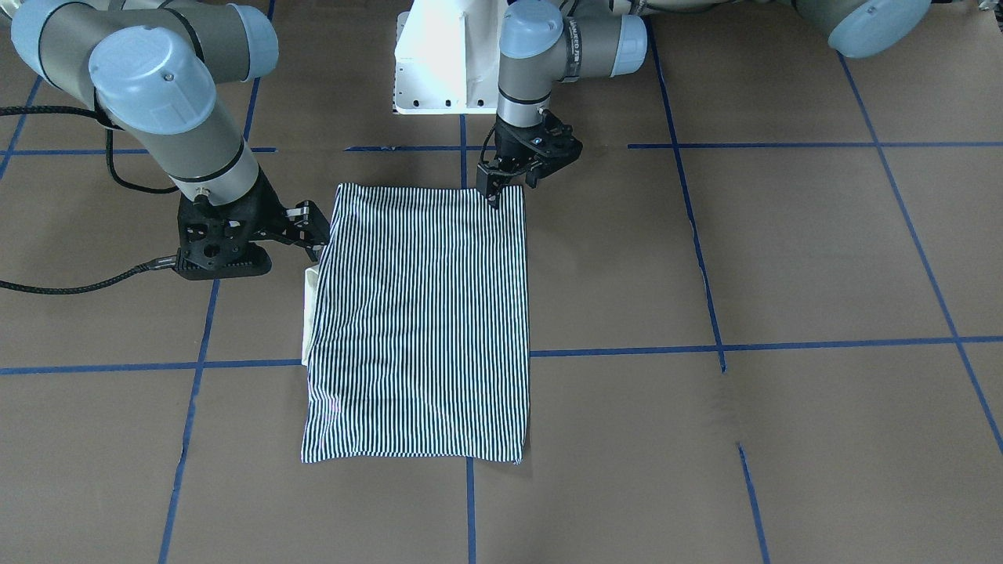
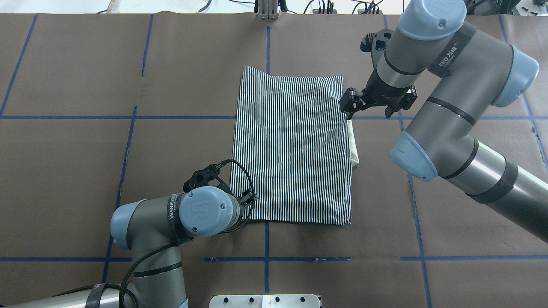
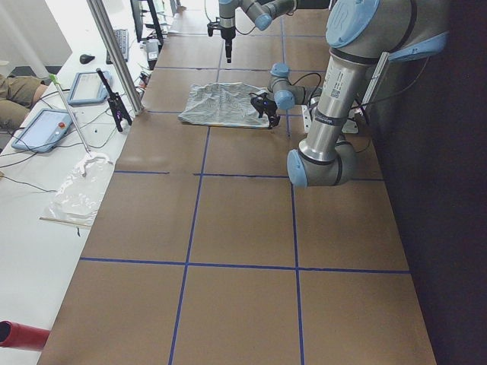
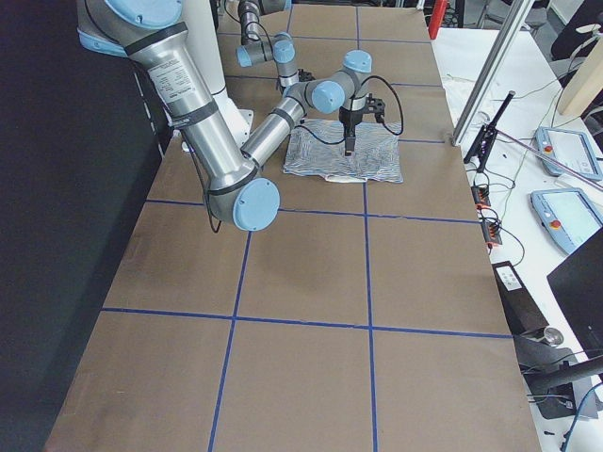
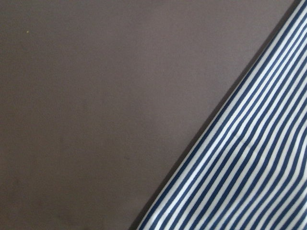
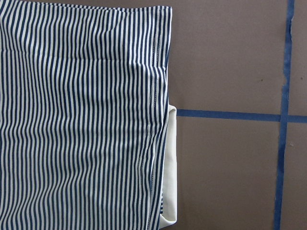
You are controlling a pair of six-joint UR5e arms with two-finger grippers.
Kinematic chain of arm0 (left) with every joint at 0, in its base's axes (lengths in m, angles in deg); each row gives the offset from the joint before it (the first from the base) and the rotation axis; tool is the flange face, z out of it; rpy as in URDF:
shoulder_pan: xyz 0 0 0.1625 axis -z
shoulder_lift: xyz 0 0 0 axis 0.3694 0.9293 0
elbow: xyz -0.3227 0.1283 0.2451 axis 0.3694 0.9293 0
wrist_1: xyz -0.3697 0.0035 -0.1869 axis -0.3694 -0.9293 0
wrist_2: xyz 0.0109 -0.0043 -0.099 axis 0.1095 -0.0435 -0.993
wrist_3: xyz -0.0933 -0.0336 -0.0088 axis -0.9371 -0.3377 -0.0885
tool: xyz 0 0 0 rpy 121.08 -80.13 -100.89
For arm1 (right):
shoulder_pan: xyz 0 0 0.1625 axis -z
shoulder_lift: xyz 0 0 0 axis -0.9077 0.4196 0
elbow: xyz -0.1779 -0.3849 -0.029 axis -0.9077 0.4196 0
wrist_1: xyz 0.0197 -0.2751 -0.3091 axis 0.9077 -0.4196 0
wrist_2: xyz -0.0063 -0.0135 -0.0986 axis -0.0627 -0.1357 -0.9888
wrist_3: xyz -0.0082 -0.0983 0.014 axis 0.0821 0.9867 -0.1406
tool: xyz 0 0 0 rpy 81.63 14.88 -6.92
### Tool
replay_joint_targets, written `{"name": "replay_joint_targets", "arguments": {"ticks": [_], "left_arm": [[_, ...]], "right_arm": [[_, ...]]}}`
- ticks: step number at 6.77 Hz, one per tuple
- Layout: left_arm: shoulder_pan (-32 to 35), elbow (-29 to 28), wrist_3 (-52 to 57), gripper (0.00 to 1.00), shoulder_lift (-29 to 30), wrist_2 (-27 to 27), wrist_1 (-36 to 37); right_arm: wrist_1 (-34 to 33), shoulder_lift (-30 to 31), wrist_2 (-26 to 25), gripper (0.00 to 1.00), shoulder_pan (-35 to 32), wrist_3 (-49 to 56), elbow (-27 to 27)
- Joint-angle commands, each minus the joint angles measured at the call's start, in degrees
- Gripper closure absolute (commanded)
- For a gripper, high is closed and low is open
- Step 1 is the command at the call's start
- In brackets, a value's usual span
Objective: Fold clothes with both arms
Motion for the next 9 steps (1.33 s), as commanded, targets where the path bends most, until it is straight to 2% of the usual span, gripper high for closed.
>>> {"name": "replay_joint_targets", "arguments": {"ticks": [1,4,5,6,9], "left_arm": [[-0.66,-0.09,0.0,0.12,-0.22,0.0,0.01],[-0.67,-0.09,0.0,0.13,-0.4,0.0,0.01],[-0.67,-0.18,0.0,0.17,-0.31,0.0,0.01],[-0.67,-0.09,0.0,0.23,-0.23,0.0,0.01],[-0.76,-0.35,0.09,0.52,-0.14,0.0,-0.16]], "right_arm": [[-0.16,0.07,0.05,0.0,-0.01,0.0,-0.29],[-0.16,0.07,0.05,0.0,-0.09,0.0,-0.29],[-0.24,0.07,0.05,0.0,-0.09,0.0,-0.29],[-0.24,0.07,0.05,0.0,-0.18,0.0,-0.29],[-0.33,0.07,0.05,0.0,-0.27,0.09,-0.29]]}}
